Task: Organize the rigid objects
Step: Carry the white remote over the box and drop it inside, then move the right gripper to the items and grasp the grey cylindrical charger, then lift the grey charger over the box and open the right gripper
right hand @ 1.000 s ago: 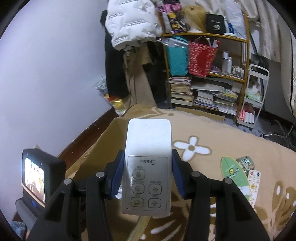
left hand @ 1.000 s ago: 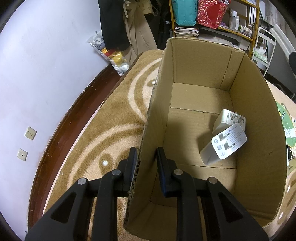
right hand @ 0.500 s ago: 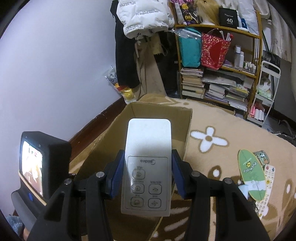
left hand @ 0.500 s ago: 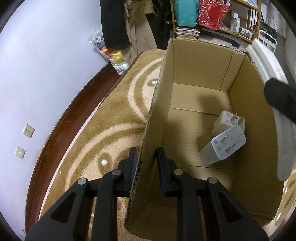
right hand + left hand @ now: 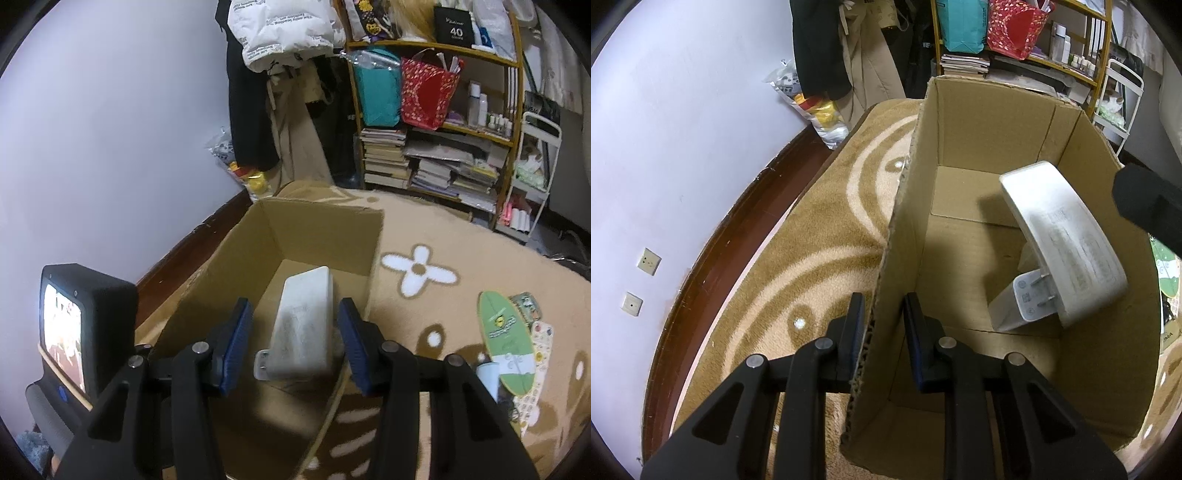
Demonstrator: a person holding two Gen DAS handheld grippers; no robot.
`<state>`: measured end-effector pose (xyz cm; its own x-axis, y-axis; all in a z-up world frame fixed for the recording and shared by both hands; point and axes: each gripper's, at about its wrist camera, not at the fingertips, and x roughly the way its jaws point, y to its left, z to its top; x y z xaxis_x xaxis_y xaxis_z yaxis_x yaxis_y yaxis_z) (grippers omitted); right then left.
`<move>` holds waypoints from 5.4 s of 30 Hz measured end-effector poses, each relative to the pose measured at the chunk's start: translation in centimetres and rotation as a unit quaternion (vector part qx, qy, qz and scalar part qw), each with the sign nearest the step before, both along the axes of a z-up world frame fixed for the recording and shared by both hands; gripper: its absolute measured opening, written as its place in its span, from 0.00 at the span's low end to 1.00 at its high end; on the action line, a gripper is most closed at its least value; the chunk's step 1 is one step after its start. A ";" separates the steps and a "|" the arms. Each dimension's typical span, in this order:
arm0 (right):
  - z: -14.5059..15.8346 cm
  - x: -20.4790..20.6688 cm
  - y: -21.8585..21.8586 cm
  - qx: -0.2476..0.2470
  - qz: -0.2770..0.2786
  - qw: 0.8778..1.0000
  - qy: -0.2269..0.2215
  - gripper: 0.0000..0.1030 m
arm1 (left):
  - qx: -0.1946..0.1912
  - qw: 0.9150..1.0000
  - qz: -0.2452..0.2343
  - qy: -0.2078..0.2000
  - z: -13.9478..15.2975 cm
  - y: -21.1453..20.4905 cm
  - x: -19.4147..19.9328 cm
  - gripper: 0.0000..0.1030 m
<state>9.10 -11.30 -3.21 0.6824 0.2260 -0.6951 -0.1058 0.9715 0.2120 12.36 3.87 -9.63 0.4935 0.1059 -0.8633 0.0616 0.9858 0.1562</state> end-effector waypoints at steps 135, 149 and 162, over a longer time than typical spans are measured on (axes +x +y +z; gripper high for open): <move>0.6 -1.0 -0.8 0.025 0.008 0.998 -0.059 0.28 | 0.012 1.000 -0.004 -0.003 0.3 -0.4 -0.1 0.22; 0.5 -1.0 -1.1 0.014 0.001 0.999 -0.050 0.29 | 0.012 1.000 -0.004 -0.003 0.3 -0.4 -0.1 0.22; 2.8 -1.8 -2.7 0.021 -0.034 0.996 -0.079 0.65 | 0.018 1.000 -0.007 -0.003 0.2 -0.4 0.0 0.22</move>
<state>7.29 -14.04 -0.41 0.7978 0.2010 -0.5685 -0.0745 0.9684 0.2379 12.34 3.47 -9.44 0.5005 0.1302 -0.8559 0.0736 0.9786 0.1919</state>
